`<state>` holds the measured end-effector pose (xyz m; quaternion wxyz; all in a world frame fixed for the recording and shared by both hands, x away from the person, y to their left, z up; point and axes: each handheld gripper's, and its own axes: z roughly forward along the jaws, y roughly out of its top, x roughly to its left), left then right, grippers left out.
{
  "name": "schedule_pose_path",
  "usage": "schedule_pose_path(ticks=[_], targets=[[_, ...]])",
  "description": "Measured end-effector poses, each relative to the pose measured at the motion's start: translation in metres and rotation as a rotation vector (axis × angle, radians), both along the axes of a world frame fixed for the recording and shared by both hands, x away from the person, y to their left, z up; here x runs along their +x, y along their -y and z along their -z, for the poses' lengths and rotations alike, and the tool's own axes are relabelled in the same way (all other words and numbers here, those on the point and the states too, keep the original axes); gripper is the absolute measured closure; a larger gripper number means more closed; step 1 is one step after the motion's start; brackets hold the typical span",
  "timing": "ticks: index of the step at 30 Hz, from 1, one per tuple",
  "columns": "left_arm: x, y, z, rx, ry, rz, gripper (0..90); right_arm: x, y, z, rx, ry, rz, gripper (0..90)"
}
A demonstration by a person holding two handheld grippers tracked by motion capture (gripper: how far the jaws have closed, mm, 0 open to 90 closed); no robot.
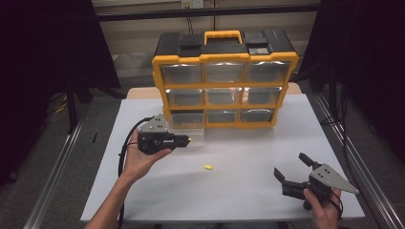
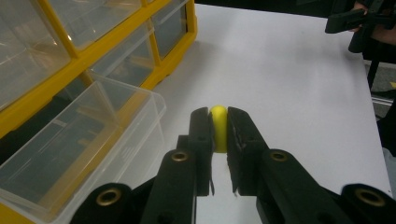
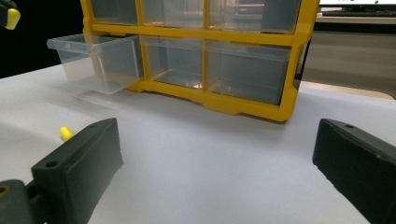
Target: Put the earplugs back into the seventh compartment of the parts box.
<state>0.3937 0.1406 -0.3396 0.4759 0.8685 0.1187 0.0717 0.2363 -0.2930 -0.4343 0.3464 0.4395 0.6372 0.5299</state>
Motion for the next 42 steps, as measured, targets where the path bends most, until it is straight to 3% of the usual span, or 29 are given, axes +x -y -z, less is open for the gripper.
schedule_pose_path(ticks=[23, 31, 42], targets=[[0.036, -0.002, -0.025, 0.148, -0.003, -0.030, 81.0, 0.000, 0.000, 0.000, -0.003, -0.001, -0.005, 1.1], [0.050, 0.004, -0.027, 0.205, -0.013, -0.039, 81.0, 0.000, 0.000, 0.000, -0.002, -0.002, -0.006, 1.0], [0.068, 0.007, -0.028, 0.253, -0.028, -0.062, 81.0, 0.000, 0.000, 0.000, -0.003, -0.001, -0.006, 1.1]])
